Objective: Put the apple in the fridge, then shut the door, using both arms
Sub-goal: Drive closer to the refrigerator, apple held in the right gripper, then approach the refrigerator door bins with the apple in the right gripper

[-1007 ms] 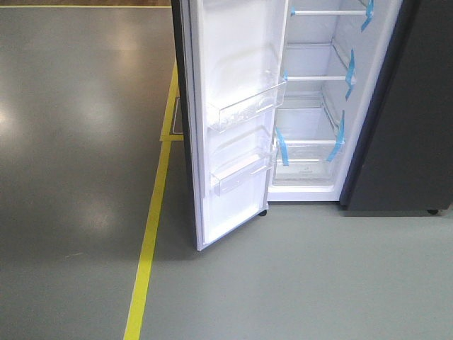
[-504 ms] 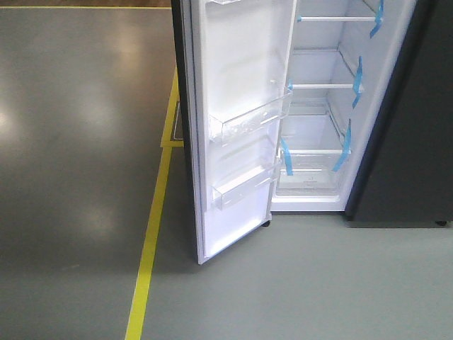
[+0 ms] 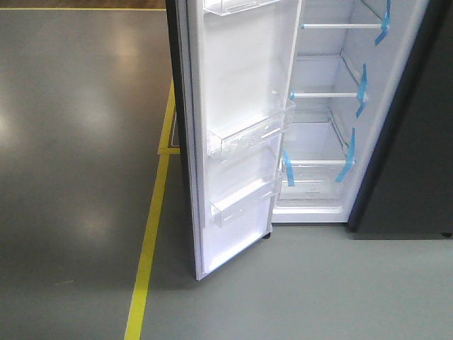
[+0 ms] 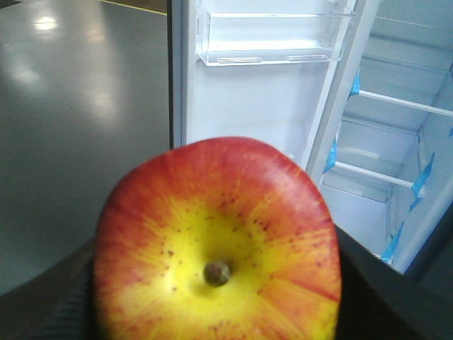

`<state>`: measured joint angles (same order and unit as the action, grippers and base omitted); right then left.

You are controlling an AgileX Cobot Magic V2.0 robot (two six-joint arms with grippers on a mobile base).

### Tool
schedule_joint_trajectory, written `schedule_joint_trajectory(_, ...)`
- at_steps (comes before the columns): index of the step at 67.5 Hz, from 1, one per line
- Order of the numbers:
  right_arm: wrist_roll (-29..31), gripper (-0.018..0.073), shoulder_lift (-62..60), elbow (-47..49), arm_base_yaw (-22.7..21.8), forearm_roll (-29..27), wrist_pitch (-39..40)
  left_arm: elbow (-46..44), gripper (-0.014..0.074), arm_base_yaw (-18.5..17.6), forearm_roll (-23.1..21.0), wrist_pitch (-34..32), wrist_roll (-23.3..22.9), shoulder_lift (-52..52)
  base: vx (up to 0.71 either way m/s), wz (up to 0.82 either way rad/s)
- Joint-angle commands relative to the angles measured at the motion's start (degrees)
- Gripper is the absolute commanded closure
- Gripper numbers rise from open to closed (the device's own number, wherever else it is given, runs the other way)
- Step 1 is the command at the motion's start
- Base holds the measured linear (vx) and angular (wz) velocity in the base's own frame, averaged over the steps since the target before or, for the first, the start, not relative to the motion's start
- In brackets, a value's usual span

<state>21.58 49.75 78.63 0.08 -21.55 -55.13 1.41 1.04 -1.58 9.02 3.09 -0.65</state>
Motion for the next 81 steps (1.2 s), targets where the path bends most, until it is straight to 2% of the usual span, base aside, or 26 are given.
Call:
schedule_joint_trajectory(1,0.4,0.0517,-0.2,1.6,0.0,-1.2,4.4,1.6,0.0602,0.1,-0.3,-4.2,-0.6,-0.9,0.12,-0.03)
schedule_joint_trajectory(81,0.4,0.0517,-0.2,1.6,0.0,-1.2,4.3,1.6,0.0602,0.1,-0.3,-4.2,-0.6,-0.9,0.10,-0.02)
